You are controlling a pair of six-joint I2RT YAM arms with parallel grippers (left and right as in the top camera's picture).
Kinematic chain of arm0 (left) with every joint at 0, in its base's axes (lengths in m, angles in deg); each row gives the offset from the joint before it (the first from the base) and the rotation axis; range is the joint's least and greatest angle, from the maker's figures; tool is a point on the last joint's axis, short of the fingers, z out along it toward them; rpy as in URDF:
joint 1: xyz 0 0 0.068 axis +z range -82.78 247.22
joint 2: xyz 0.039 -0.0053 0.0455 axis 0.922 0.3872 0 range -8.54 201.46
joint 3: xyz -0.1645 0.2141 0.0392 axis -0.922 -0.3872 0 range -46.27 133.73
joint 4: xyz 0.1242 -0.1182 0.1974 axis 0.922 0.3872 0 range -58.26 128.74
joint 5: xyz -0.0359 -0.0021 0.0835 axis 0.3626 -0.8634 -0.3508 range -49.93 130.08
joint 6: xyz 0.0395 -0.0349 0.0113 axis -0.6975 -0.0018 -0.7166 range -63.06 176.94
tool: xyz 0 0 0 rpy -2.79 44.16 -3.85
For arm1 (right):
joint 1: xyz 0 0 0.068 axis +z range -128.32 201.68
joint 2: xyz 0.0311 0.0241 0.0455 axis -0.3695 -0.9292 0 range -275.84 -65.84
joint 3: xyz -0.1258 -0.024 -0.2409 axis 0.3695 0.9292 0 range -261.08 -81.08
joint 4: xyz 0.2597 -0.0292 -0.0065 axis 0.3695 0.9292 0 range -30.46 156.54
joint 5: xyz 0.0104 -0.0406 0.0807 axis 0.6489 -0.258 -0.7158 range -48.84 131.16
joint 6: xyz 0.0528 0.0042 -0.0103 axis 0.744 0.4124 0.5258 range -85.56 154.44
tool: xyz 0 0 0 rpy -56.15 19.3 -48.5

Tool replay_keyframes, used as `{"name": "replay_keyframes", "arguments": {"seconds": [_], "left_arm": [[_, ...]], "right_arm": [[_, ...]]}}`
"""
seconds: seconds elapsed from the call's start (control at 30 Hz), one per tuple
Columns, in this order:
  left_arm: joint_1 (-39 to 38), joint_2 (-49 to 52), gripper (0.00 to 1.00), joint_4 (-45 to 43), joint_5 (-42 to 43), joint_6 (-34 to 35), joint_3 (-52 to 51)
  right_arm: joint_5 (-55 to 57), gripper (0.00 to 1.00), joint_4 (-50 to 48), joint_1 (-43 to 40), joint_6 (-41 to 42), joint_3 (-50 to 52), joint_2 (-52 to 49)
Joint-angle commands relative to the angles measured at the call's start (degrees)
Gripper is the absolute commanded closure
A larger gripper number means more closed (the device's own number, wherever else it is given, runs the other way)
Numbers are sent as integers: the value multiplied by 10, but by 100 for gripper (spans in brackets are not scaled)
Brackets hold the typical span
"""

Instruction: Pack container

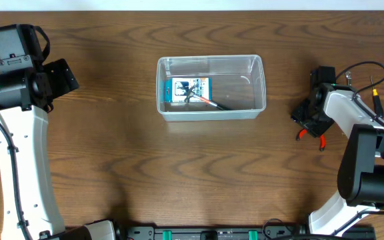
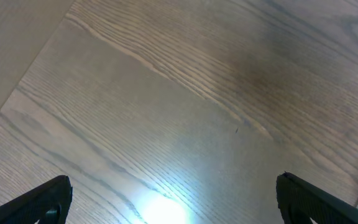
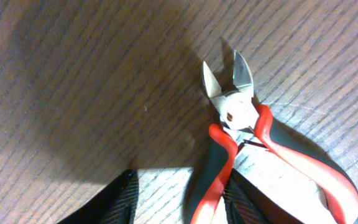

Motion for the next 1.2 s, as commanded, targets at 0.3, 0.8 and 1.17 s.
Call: {"name": "replay_keyframes", "arguments": {"seconds": [0.3,0.8,1.17], "left_arm": [[2,1,2,0,-9,-9,1],[2,1,2,0,-9,-9,1],[2,1,2,0,-9,-9,1]], "right_arm": [[12,58,17,-7,0,-5,-19],[12,72,29,-7,5,-5,-18],[12,84,30,-7,5,-5,-18]]}}
